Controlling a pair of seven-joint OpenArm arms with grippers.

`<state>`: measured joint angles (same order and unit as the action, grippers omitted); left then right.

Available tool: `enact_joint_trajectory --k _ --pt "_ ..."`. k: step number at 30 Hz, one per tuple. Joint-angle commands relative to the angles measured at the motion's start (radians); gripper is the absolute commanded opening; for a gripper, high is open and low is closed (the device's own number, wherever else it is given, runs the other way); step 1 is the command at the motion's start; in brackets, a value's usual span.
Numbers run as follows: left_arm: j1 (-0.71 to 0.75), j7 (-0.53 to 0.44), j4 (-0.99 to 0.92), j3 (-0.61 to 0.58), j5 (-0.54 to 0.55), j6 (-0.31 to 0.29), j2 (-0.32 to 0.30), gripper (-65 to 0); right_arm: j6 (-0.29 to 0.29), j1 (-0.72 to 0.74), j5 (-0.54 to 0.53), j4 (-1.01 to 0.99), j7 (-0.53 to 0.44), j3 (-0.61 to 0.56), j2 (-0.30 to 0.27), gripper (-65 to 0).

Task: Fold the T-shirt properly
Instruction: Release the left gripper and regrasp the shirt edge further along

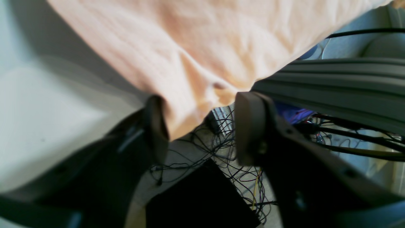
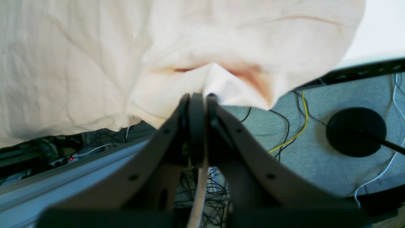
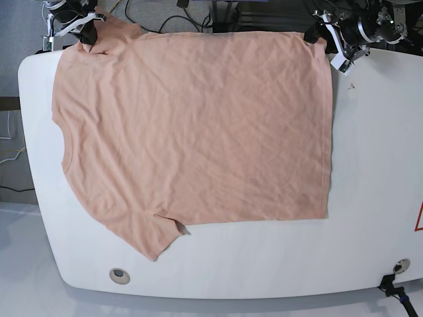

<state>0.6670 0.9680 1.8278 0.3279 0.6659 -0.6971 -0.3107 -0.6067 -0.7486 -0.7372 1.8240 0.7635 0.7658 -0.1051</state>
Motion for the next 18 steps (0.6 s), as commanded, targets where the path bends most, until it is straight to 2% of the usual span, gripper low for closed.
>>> enact_joint_trajectory --k 1,4,13,18 --pt "-0.010 0.009 0.008 0.004 -0.005 -0.001 -0.009 -46.5 -0.009 -0.010 -0.018 0.015 -0.017 0.008 -0.011 -64.2" --pt "-0.023 0.009 0.000 0.004 -0.007 -0.001 -0.009 -64.7 -0.009 -0.010 -0.018 0.015 -0.017 0.008 -0.011 -64.2" --pt "-0.053 0.009 -0.021 0.012 0.001 -0.001 -0.009 -65.0 -0.009 -0.010 -0.018 0.015 -0.017 0.008 -0.011 -64.2" --pt "-0.071 0.009 -0.004 0.083 0.056 -0.001 0.015 -65.0 -0.009 -0.015 -0.020 0.078 -0.016 0.008 -0.011 -64.2"
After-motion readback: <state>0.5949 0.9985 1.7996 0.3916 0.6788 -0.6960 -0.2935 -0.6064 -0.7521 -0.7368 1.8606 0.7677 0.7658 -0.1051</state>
